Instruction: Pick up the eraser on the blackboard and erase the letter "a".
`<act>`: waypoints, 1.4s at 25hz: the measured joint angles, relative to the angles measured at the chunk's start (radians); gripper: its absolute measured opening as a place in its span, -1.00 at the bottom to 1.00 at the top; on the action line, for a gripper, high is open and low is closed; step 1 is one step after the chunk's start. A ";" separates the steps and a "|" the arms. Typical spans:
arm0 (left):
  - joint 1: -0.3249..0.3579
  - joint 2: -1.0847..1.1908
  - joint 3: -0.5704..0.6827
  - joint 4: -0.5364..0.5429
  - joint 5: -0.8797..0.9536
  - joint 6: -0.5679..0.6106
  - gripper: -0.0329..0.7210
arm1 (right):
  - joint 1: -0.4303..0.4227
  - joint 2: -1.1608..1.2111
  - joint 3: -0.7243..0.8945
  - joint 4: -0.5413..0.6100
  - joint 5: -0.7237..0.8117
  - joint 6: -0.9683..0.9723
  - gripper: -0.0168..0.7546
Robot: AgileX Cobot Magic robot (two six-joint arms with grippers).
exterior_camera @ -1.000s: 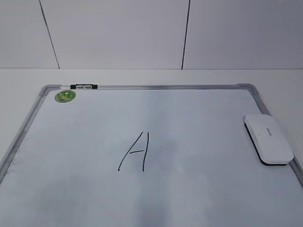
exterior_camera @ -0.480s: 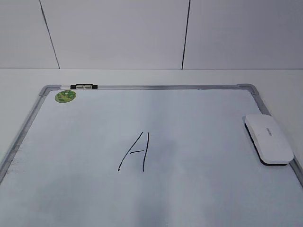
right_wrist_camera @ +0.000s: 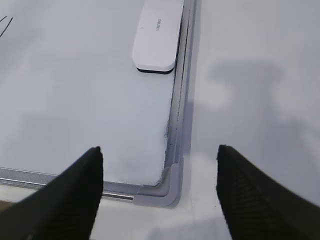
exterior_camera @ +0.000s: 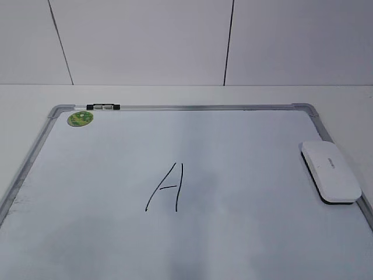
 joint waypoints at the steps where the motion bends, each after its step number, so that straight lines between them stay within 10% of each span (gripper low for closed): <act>1: -0.002 -0.020 0.000 0.000 0.000 0.000 -0.10 | 0.000 -0.008 0.000 0.000 0.000 0.000 0.45; 18: -0.002 -0.105 0.000 0.000 0.002 0.000 -0.10 | -0.005 -0.143 0.000 -0.006 0.000 0.000 0.44; 35: 0.144 -0.105 0.000 0.000 0.002 0.000 -0.10 | -0.245 -0.145 0.000 -0.010 0.000 -0.002 0.44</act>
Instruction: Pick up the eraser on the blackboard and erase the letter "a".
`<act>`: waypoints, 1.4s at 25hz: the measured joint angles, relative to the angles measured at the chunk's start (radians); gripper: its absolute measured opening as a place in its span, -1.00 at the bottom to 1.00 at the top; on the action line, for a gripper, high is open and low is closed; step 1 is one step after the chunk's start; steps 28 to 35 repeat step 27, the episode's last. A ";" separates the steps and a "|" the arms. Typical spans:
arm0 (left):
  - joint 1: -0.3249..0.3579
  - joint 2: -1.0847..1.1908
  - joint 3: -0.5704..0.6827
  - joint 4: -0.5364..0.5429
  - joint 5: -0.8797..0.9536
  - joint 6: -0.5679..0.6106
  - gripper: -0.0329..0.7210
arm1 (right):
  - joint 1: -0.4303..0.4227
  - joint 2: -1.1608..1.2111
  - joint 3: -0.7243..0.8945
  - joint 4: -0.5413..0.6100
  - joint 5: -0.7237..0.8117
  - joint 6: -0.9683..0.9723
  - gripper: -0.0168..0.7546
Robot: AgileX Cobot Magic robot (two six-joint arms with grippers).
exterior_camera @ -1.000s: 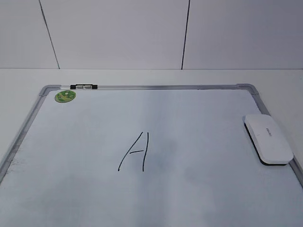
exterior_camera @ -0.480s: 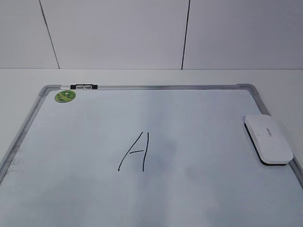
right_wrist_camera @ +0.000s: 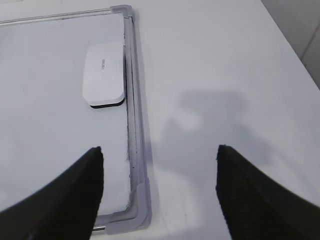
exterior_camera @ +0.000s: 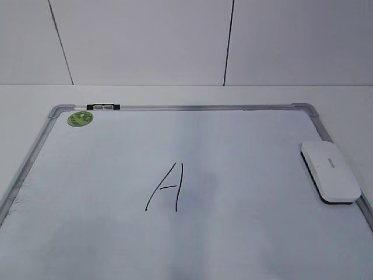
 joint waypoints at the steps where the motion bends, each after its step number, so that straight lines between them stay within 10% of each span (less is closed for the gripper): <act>1: 0.008 0.000 0.000 0.000 0.000 0.000 -0.10 | -0.006 0.000 0.000 0.000 0.000 0.000 0.44; 35: 0.028 0.000 0.000 0.000 0.000 0.000 -0.10 | -0.042 0.000 0.000 0.000 0.000 0.000 0.44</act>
